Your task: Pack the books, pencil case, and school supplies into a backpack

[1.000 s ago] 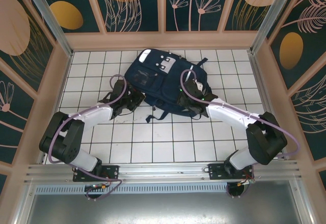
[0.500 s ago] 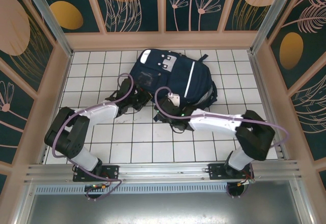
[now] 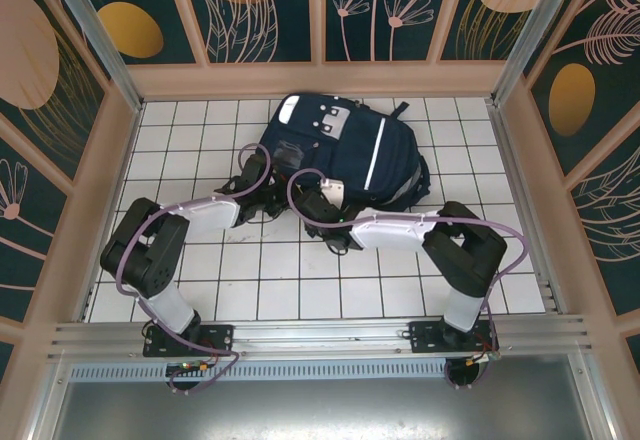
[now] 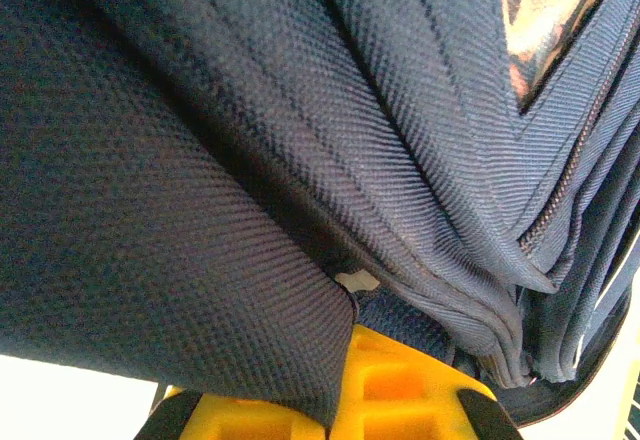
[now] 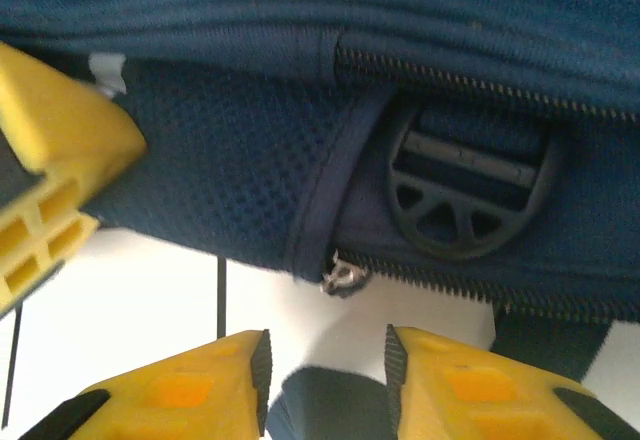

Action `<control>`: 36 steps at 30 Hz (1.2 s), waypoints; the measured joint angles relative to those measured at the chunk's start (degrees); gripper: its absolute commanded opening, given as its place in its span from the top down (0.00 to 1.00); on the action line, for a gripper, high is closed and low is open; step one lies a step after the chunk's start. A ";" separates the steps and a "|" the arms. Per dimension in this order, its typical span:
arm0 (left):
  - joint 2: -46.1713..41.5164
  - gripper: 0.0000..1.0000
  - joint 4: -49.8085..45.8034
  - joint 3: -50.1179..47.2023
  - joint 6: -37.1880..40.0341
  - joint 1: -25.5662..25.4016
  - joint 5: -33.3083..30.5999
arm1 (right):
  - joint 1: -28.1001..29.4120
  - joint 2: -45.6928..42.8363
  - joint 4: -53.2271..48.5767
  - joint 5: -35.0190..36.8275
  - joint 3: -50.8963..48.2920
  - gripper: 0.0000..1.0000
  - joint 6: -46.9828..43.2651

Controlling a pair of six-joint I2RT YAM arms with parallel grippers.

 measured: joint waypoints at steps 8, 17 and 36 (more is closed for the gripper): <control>0.11 1.00 -0.22 0.52 0.28 0.00 0.02 | -1.38 5.18 2.14 0.13 0.81 0.66 -0.90; 0.11 1.00 -0.24 0.52 0.31 0.00 0.11 | -1.46 6.99 2.54 3.58 1.36 0.68 -1.05; 0.09 1.00 -1.14 1.57 0.26 1.16 1.38 | -1.18 4.81 3.21 6.91 0.28 1.00 -0.42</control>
